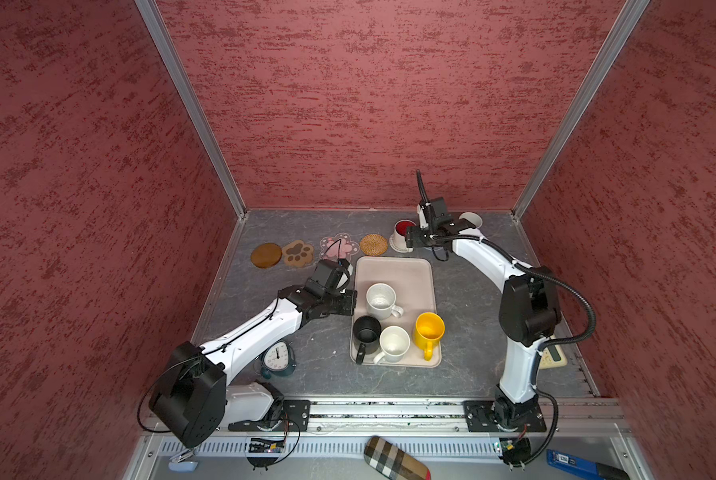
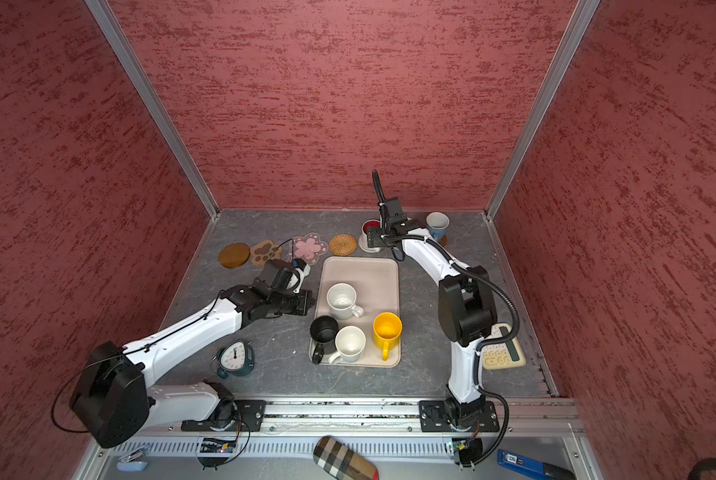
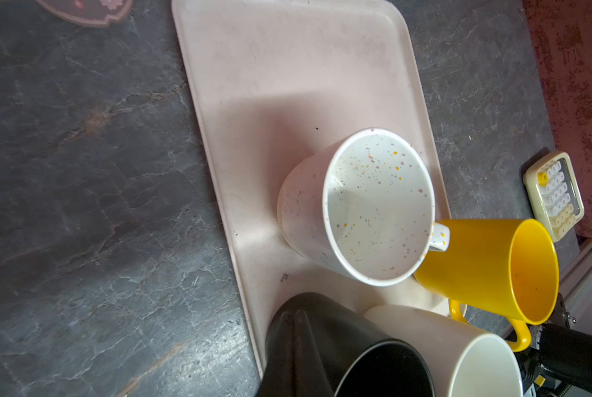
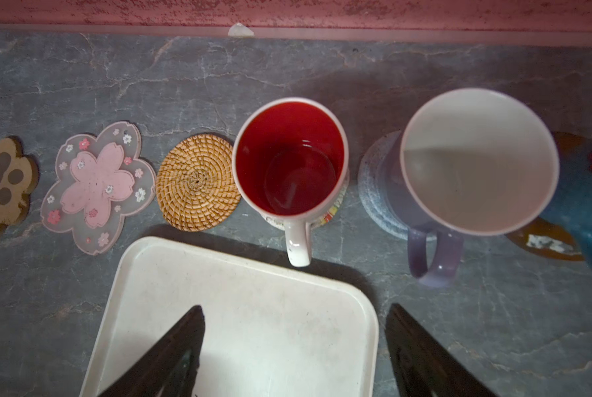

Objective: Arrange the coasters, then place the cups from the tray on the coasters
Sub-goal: 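Lower the red-lined mug onto the braided coaster and open the right gripper, then move the left gripper to the speckled white mug while the right gripper draws back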

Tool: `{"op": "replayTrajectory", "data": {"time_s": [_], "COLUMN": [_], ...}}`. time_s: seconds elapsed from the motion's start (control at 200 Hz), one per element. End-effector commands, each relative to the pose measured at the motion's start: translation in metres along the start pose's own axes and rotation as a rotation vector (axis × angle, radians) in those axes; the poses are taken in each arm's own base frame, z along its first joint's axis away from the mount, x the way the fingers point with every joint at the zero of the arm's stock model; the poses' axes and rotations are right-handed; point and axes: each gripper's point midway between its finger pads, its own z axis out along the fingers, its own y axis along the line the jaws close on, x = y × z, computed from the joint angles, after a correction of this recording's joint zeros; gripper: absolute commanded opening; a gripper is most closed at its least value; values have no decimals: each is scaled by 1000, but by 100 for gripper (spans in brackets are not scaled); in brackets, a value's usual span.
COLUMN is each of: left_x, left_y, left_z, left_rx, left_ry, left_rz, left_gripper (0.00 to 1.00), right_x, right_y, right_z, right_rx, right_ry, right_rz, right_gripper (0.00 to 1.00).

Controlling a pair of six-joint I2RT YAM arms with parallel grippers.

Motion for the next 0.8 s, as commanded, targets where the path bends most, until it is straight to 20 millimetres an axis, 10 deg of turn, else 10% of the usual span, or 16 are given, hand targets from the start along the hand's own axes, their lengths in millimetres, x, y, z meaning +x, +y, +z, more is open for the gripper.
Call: {"op": "replayTrajectory", "data": {"time_s": [0.0, 0.797], "left_x": [13, 7], "left_y": [-6, -25], "left_z": [3, 52], "left_rx": [37, 181], "left_ry": [43, 136], "left_rz": [0, -36], "left_gripper": [0, 0], "right_x": [-13, 22], "right_y": [5, -4], "right_z": [-22, -31], "right_rx": [-28, -39], "right_ry": [-73, -81], "right_rz": [12, 56], "right_gripper": [84, 85]}}
